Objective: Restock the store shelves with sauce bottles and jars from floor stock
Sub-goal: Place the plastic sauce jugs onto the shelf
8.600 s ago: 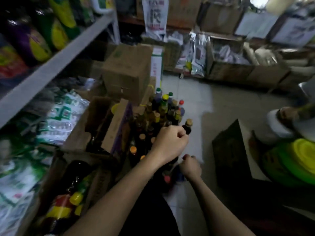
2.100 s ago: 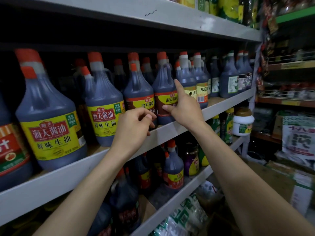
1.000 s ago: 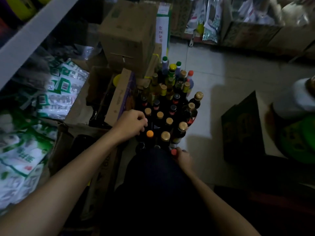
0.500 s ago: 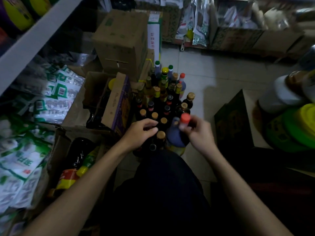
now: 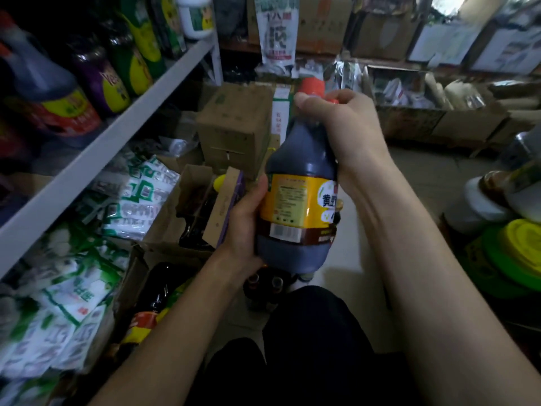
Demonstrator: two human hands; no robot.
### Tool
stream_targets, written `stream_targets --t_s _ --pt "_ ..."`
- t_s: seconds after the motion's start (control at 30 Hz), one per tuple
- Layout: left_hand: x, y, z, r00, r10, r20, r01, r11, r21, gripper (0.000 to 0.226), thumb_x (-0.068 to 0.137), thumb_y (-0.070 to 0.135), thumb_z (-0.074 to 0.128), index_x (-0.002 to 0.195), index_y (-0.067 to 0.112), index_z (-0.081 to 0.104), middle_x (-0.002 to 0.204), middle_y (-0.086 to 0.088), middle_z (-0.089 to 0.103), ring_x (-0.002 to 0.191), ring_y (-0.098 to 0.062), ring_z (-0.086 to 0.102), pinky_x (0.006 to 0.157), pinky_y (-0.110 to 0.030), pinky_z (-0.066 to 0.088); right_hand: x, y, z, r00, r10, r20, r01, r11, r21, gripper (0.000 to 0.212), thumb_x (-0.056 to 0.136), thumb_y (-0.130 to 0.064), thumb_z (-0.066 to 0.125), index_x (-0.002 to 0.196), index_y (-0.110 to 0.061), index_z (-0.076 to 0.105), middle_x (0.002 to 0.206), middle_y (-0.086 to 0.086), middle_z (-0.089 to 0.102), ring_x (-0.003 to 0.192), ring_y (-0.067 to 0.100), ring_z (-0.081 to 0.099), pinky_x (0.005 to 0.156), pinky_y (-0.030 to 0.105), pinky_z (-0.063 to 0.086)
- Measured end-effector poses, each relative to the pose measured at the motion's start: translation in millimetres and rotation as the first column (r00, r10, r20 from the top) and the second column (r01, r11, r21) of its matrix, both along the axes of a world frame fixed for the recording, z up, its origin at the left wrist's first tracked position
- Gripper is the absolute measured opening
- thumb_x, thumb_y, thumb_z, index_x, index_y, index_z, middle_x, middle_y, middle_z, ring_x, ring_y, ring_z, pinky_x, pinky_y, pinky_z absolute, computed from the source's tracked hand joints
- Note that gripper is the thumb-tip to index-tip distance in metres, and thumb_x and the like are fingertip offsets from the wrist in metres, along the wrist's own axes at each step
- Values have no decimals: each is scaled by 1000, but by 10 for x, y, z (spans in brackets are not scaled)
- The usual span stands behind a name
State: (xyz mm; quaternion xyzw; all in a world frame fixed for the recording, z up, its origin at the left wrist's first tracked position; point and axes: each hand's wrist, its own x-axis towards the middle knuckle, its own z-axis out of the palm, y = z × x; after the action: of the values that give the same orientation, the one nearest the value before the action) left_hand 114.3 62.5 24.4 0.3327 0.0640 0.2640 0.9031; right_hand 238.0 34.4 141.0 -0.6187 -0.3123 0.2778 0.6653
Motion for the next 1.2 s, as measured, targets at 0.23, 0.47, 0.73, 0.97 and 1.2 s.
stream_targets --t_s 0.23,0.47,0.73,0.97,1.2 --pt "-271 89 156 966 -228 118 250 942 -225 105 61 43 87 142 -3 39 115 -33 56 92 -49 64 82 -56 54 -124 -22 118 951 308 6 -307 948 -87 33 87 -30 72 113 -13 63 67 -15 65 63 3 60 59 22 47" --pt "-745 238 583 985 87 148 -73 993 -98 87 71 38 83 139 -2 47 124 -32 58 109 -48 59 97 -56 43 -601 135 248 834 545 -87 -522 830 198 51 91 -20 65 140 -17 50 119 16 67 103 23 70 89 35 56" --pt "-1903 11 1238 853 517 72 -522 851 68 58 100 41 31 99 6 78 102 -13 74 92 -24 72 74 -34 58 -1758 102 452 624 781 -41 -752 613 241 62 75 -27 78 130 -16 51 113 7 71 101 26 70 86 39 54" --pt "-2998 -396 1799 480 869 -119 -635 438 636 49 94 49 43 101 11 74 103 -7 75 98 -18 70 83 -28 56 -2822 -184 824 634 766 -101 -650 600 466 51 73 -15 77 120 -11 59 101 11 73 86 26 71 76 38 58" --pt "-3992 -997 1973 430 902 39 -524 214 824 62 85 41 70 137 20 42 130 10 62 122 -10 56 96 -24 46 -3797 -445 1219 632 753 182 -733 506 454 72 63 -19 80 129 -16 52 122 11 66 109 26 67 95 45 54"
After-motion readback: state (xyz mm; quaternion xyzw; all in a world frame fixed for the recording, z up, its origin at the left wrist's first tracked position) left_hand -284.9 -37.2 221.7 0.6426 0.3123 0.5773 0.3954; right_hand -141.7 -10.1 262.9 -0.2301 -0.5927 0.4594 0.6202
